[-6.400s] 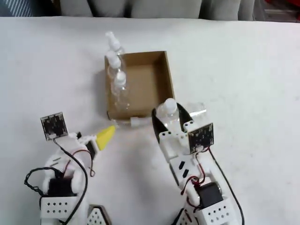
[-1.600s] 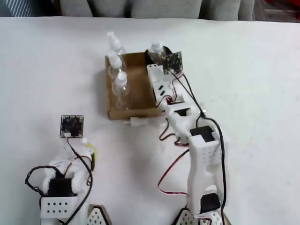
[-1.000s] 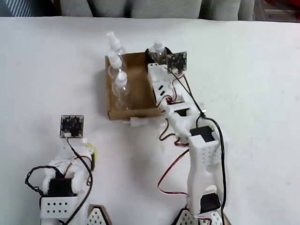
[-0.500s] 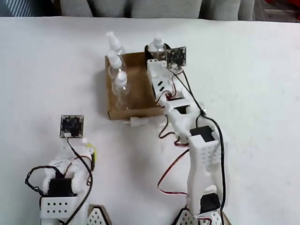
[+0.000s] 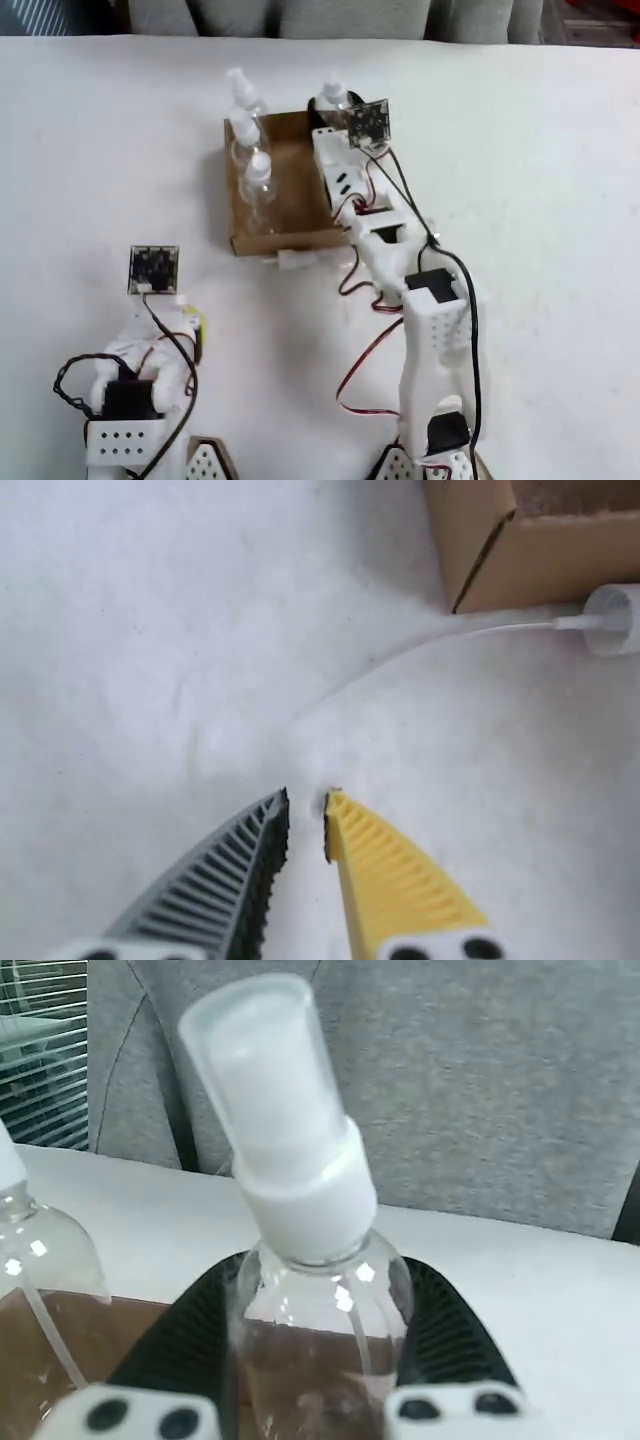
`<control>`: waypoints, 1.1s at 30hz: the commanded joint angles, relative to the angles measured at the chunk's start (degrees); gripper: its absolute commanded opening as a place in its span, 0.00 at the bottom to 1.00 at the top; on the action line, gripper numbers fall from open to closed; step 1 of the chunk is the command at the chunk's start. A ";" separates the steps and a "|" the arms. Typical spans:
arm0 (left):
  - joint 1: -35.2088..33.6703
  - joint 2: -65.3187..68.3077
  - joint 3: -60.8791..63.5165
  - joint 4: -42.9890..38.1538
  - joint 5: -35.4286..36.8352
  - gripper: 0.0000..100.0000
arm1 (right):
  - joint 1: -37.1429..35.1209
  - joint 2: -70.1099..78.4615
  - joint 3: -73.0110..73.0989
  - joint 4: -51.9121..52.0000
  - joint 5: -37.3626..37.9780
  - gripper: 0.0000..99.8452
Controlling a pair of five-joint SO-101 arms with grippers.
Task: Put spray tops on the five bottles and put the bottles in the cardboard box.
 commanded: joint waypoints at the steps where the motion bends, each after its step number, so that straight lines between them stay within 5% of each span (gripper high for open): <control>1: 0.84 -0.57 -0.26 -2.11 -0.70 0.08 | -0.48 0.75 -3.25 0.13 0.18 0.02; 33: 0.75 -0.57 -0.26 -2.11 -0.70 0.08 | -0.66 4.70 -5.63 0.31 0.18 0.02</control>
